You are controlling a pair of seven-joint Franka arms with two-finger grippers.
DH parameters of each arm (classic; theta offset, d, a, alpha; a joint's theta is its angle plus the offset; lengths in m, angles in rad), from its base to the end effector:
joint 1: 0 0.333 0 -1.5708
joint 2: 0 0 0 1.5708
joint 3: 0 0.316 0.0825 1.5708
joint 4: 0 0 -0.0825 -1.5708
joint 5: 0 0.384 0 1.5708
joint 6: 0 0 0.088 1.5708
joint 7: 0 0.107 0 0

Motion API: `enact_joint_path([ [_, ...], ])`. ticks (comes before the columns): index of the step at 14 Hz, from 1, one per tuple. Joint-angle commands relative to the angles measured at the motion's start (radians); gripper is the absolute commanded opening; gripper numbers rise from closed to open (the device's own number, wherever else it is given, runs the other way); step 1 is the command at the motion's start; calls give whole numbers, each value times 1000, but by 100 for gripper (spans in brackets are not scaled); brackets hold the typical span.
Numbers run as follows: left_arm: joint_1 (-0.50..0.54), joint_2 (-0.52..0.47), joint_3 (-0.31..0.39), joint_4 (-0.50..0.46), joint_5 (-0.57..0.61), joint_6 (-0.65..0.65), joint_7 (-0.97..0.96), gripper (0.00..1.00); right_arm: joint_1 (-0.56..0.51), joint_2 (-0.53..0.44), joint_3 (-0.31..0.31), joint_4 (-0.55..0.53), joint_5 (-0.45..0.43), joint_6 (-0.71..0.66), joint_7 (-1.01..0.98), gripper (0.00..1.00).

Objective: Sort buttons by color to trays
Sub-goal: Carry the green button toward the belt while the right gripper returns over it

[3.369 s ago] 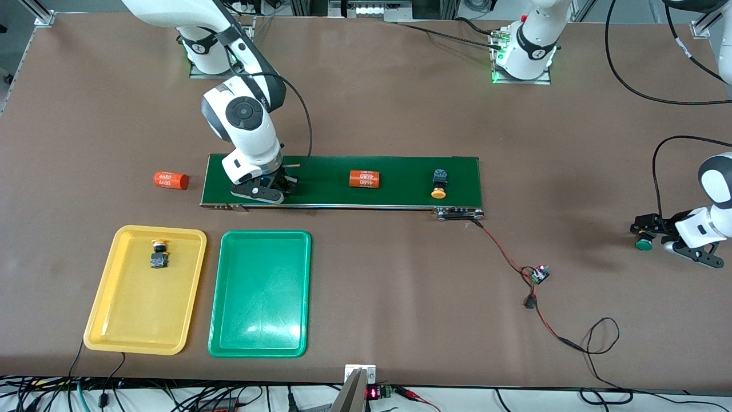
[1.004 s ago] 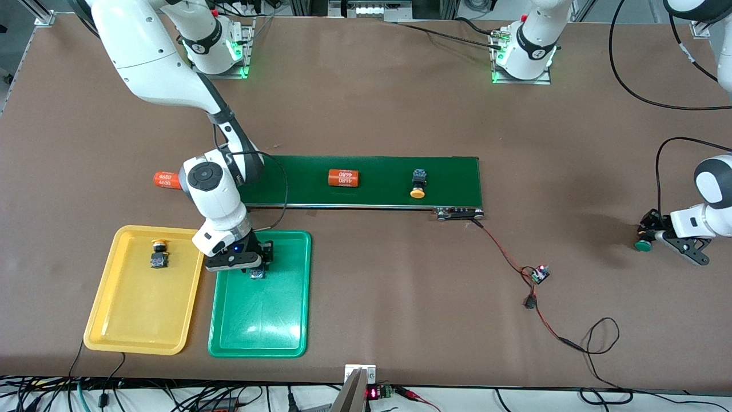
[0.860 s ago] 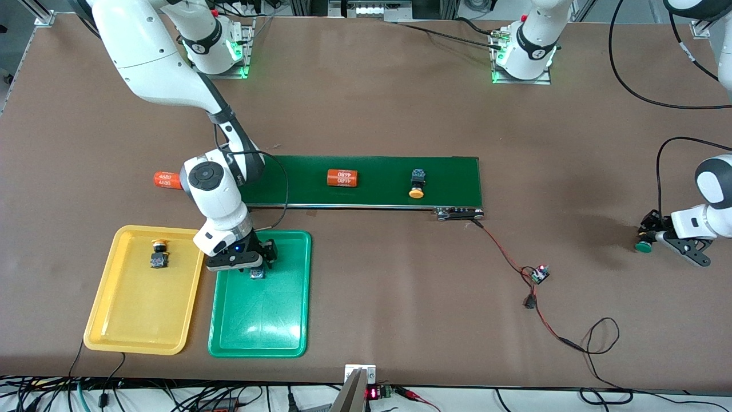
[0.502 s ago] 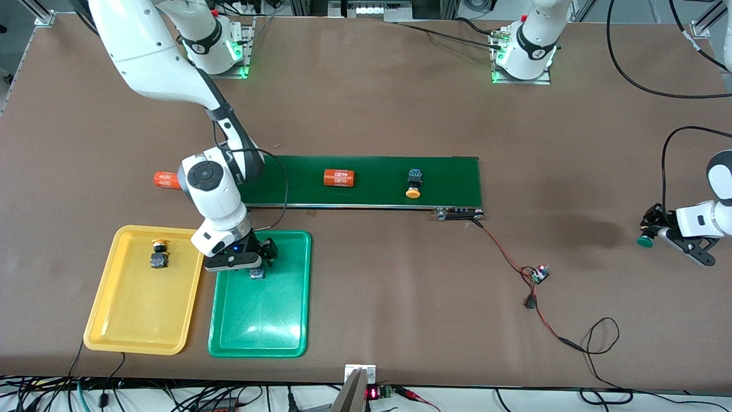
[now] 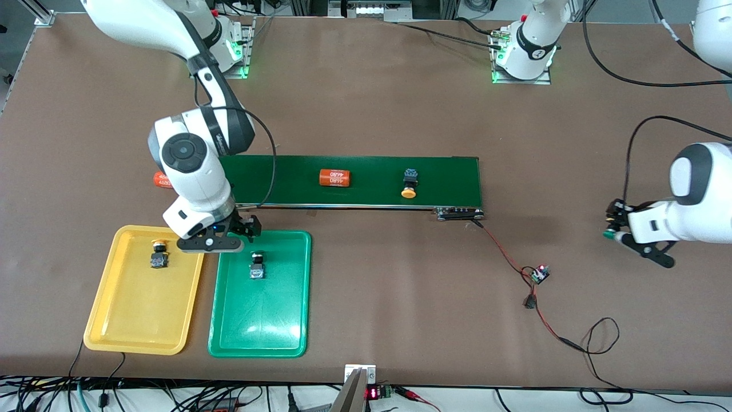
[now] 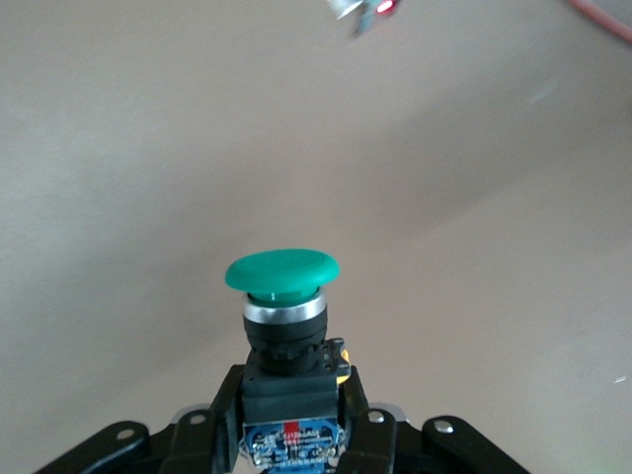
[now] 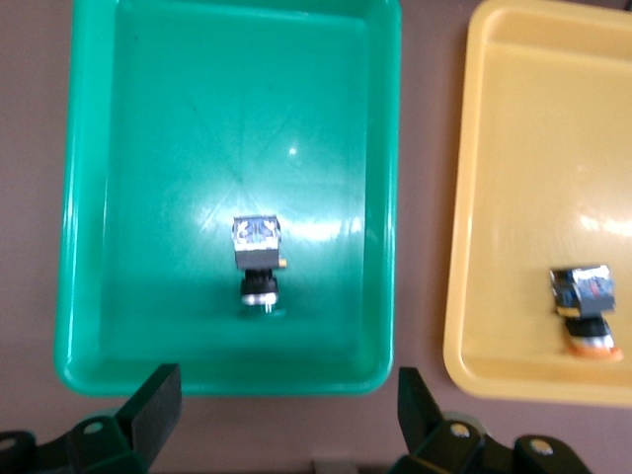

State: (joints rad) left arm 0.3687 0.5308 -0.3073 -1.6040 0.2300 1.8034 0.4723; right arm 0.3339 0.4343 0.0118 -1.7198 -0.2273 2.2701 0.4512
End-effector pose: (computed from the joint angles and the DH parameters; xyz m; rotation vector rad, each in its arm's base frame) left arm 0.6449 0.0817 0.3110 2.9898 -0.7353 -0.4749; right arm 0.6362 0.2222 0.3467 3.0113 0.0447 0.2651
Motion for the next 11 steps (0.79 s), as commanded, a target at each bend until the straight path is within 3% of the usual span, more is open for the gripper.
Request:
enact_joint_path([
  [1,-88,-78,11,-77,-76,-19,-143,0,5,-71,4,-38,28,-79,-14,97],
  [7,-165,-173,11,-229,-265,7,-264,0,-56,-239,17,-93,121,-273,-117,97],
  [11,-185,-196,11,-273,-270,30,-264,0,-168,-338,109,-170,146,-279,-121,97],
])
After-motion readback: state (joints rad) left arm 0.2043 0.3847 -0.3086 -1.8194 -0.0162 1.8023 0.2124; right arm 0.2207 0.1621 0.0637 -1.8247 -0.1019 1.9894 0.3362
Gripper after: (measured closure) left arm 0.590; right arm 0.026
